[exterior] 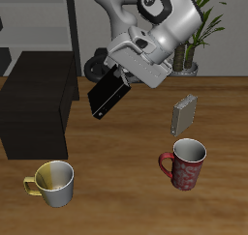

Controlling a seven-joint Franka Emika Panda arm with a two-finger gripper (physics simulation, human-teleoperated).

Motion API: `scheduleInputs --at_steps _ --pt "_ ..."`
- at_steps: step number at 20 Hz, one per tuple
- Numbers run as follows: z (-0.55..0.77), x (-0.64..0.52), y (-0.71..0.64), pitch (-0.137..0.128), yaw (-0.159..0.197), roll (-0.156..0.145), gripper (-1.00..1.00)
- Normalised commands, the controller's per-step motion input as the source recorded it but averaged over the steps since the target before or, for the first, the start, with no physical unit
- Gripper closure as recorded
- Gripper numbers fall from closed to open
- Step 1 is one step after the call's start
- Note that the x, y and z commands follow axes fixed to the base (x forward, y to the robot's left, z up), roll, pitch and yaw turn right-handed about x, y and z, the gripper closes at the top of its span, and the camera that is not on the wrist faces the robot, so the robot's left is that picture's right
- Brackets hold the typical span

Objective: Place the black book in the top region of the shelf

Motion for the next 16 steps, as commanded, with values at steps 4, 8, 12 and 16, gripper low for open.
scheduleInputs --at_steps 4,8,12,16 --pt "-0.07 -0.02 0.08 -0.002 -0.024 -0.060 1.00" --pt "-0.01 0.07 -0.04 -0.019 -0.035 -0.083 1.00" --pt "0.01 -0.02 -0.01 0.003 -0.054 -0.074 1.00" --pt "0.03 0.03 0.08 -0.034 0.002 -0.004 1.00"
